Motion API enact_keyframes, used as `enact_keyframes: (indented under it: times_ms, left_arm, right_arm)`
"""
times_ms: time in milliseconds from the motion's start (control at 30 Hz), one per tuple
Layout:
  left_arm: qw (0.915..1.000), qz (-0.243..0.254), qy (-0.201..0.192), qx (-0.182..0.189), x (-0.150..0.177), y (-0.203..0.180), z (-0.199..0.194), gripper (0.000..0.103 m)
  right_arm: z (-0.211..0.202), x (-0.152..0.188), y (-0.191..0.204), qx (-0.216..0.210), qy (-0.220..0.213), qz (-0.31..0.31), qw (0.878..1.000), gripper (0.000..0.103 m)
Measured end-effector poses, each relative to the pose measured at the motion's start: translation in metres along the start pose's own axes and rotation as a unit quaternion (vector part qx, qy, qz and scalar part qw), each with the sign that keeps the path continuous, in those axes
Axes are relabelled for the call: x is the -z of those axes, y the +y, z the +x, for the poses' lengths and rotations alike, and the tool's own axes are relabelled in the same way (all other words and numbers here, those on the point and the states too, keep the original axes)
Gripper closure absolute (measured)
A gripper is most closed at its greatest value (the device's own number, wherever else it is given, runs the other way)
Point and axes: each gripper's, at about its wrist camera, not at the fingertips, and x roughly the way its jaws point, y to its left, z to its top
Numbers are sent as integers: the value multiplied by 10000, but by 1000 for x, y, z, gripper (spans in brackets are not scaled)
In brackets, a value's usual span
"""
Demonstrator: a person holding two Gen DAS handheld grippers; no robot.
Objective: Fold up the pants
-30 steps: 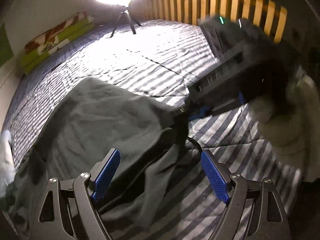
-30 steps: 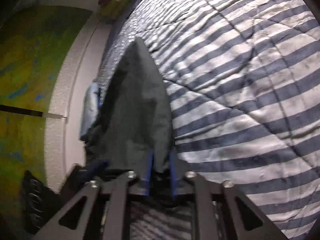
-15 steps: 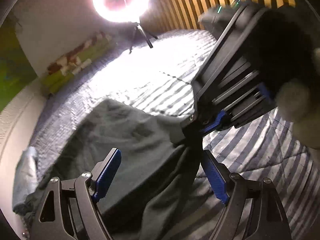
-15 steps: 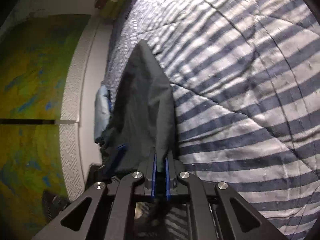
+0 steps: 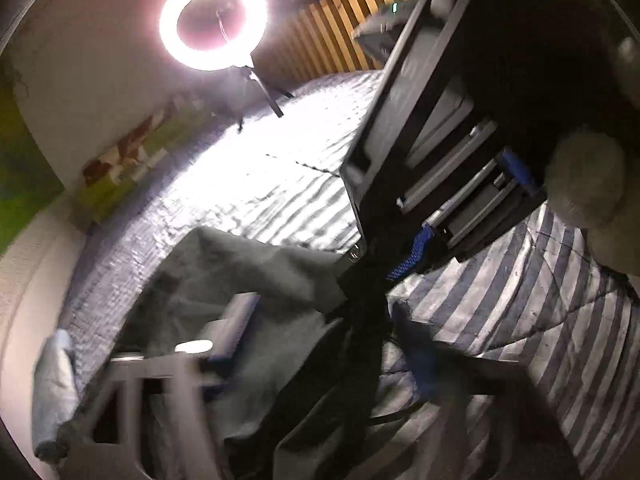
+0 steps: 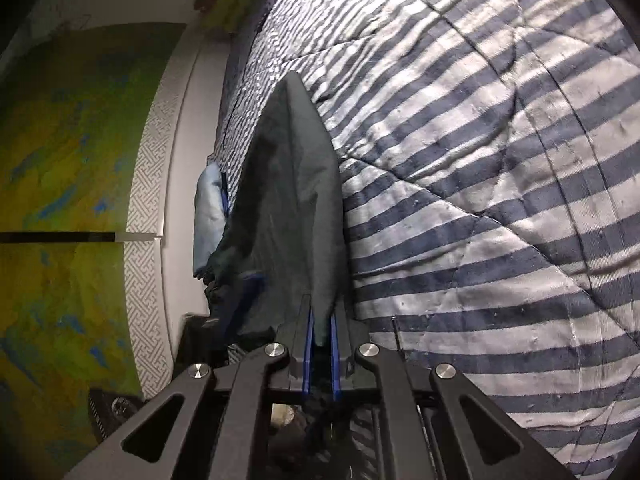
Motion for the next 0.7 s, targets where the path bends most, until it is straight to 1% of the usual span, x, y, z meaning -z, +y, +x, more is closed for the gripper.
enact_keyframes:
  times_ms: [33, 67, 100, 167, 200, 267, 300, 333, 367, 433, 467, 500, 567, 600, 667, 700]
  left_arm:
    - [9998, -118, 74, 148, 1, 3, 3, 76]
    - [9992, -253, 120, 284, 1, 8, 6, 81]
    - [9988, -326, 126, 353, 1, 11, 8, 84]
    - [9986, -393, 130, 331, 1, 15, 9, 93]
    - [9984, -453, 125, 321, 2, 18, 9, 95]
    - [9971, -647, 75, 400, 2, 26, 3, 95]
    - [9965, -716, 47, 421, 2, 30, 2, 95]
    - [9964, -739, 20, 405, 2, 32, 0, 95]
    - [9964, -761, -12, 385, 3, 35, -3, 95]
    - [9959, -793, -58, 434, 4, 38, -7, 96]
    - [9958, -796, -70, 449, 4, 39, -8, 96]
    - [9959, -788, -85, 446, 4, 40, -11, 96]
    - [9956, -786, -120, 498, 4, 44, -14, 96]
    - [9953, -787, -139, 540, 4, 44, -18, 96]
    - [9945, -808, -155, 650, 3, 42, -23, 96]
    - [9943, -806, -164, 676, 1, 40, -24, 96]
  right_arm:
    - [-1, 0, 0, -7, 18, -39, 10000, 96]
    - [-1, -1, 2, 17, 45, -87, 10000, 96]
    - [0, -3, 5, 81, 78, -181, 9998, 96]
    - [2, -8, 11, 123, 163, -425, 9989, 95]
    - [2, -14, 15, 173, 244, -577, 9979, 93]
    - [-2, -30, 21, 400, 98, -855, 9955, 76]
    - [-5, -46, 21, 574, -66, -933, 9940, 60]
    - [-6, -65, 17, 680, -210, -940, 9930, 53]
    - [-3, -76, 14, 701, -246, -889, 9933, 53]
    - [8, -109, 1, 569, -241, -567, 9965, 53]
    - [21, -128, -2, 378, -175, -495, 9979, 53]
    - [31, -139, 0, 208, -124, -514, 9984, 53]
    - [47, -154, 8, 9, -21, -605, 9982, 53]
    - [61, -161, 18, 2, 56, -754, 9971, 53]
    - [77, -168, 29, 217, 87, -934, 9954, 53]
    - [87, -170, 38, 380, 89, -1052, 9937, 57]
